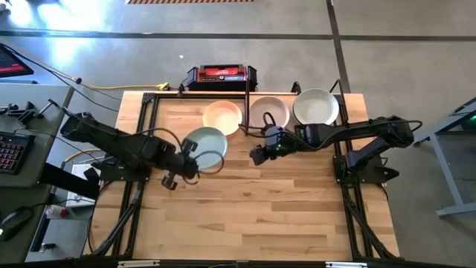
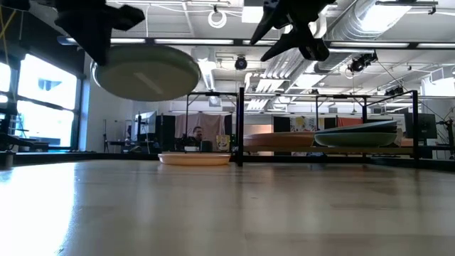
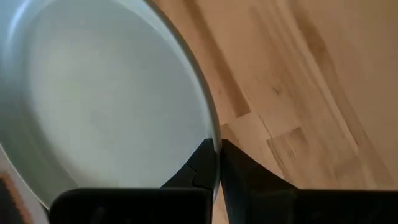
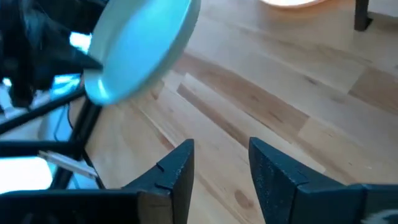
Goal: Place and stack plates onto a shelf
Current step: Stack the light blue plate on top of the light brown plate
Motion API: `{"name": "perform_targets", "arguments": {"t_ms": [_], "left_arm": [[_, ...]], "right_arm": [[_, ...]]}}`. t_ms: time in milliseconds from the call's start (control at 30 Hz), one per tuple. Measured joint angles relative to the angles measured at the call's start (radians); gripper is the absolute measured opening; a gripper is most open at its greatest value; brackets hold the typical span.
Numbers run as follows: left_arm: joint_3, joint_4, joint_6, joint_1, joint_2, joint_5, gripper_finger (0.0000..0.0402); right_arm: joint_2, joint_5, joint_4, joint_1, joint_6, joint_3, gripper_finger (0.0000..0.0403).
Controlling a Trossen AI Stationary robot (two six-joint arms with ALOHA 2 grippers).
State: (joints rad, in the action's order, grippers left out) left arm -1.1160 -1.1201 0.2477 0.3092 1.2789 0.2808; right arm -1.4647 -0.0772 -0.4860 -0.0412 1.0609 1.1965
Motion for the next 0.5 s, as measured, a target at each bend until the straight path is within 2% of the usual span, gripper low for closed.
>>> {"name": "perform_targets", "arguments": {"t_ms": [67,300,500], "left_arm": [[-0.001,0.001,0.049,0.040,0.004,0.027,0.0003],[-0.001,0.021,0.264,0.138,0.019,0.215,0.0004],[-0.001,0.023,0.364,0.146,0.027,0.271,0.0004]], "right_arm": [[0.000,-0.009,0.013,0.008,0.031,0.000,0.0133],[0.000,-0.020,0.145,0.049,0.032,0.000,0.0133],[0.000,-0.019,0.221,0.082,-0.016,0.000,0.0133]]}}
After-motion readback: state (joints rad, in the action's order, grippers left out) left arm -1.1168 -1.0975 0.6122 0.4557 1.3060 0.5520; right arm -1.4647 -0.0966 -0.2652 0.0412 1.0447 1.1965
